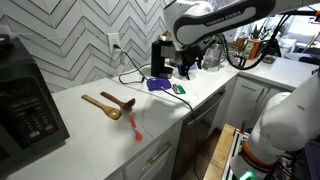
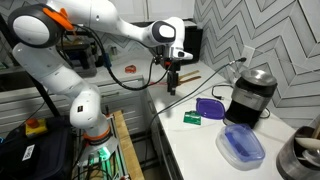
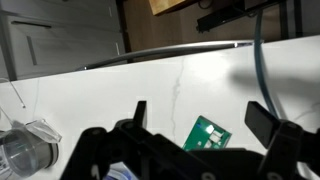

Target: Remove the small lunch box from the bigger lunch box, then open the small lunch box and add green object, then close it

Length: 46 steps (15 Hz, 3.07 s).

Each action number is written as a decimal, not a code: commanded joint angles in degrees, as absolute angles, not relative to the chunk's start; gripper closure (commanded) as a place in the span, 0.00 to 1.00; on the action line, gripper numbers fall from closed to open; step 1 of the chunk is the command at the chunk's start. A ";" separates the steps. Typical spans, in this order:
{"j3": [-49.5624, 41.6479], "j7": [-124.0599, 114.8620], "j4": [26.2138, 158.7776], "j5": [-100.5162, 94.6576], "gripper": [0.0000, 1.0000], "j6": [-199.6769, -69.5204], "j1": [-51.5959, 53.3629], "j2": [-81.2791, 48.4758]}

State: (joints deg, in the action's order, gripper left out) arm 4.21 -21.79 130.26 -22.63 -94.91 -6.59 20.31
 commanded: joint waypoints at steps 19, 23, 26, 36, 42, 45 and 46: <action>-6.84 -32.71 121.33 -45.04 0.00 -123.26 -10.52 -1.26; -8.72 -31.76 120.19 -50.59 0.00 -130.69 -10.70 -3.46; -10.26 -30.83 118.68 -50.64 0.00 -135.39 -11.16 -5.49; -12.38 -29.59 114.14 -48.90 0.00 -137.46 -10.84 -12.86; -12.94 -29.33 113.61 -48.53 0.07 -137.57 -10.99 -13.50; -12.73 -28.41 114.14 -46.80 0.00 -136.40 -10.89 -12.45; -12.73 -28.14 114.43 -46.45 0.00 -136.18 -10.85 -11.87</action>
